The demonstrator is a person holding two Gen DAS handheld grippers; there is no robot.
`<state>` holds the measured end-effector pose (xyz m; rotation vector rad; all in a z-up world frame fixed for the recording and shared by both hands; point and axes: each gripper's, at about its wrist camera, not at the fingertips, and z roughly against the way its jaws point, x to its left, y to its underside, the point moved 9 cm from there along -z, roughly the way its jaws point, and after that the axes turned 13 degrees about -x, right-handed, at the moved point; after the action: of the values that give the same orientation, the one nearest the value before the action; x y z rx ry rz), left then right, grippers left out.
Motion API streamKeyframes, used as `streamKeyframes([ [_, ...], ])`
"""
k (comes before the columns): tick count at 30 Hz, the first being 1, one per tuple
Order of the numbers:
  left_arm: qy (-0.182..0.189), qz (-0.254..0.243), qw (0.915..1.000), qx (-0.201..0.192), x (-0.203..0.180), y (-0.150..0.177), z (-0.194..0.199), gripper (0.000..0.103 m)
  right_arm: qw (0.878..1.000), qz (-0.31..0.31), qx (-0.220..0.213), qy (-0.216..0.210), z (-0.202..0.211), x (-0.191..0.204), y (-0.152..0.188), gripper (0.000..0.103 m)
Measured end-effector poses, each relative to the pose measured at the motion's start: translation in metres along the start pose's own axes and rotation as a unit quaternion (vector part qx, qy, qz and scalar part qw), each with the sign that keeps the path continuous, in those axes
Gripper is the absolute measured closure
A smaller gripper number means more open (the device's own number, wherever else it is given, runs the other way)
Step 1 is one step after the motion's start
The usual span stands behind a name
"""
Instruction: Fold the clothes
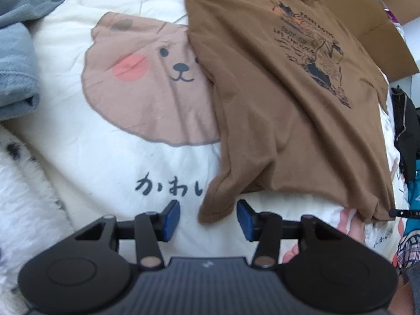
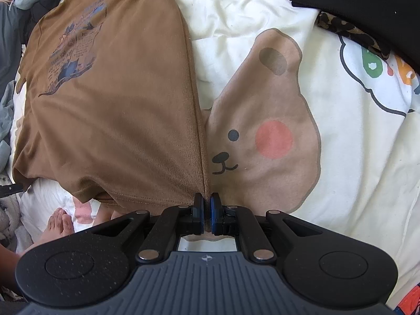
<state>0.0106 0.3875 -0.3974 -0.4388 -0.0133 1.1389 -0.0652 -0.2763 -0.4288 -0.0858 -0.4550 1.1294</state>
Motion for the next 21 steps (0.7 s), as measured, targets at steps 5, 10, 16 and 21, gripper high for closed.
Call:
streamKeyframes([
  [5, 0.005, 0.008, 1.0000, 0.000, -0.002, 0.003, -0.008, 0.073, 1.000, 0.000, -0.001, 0.000, 0.000, 0.001, 0.001, 0.101],
  [10, 0.015, 0.035, 0.9993, 0.003, -0.001, 0.004, -0.004, 0.093, 1.000, 0.003, -0.002, -0.002, 0.001, 0.000, -0.001, 0.101],
  [16, 0.036, 0.040, 0.9984, 0.018, -0.001, -0.004, 0.032, 0.098, 1.000, 0.026, 0.005, -0.015, 0.014, 0.004, -0.014, 0.101],
  [21, 0.061, 0.017, 0.9978, 0.020, -0.007, -0.016, 0.070, 0.099, 0.998, 0.050, -0.014, -0.030, 0.040, 0.008, -0.039, 0.101],
])
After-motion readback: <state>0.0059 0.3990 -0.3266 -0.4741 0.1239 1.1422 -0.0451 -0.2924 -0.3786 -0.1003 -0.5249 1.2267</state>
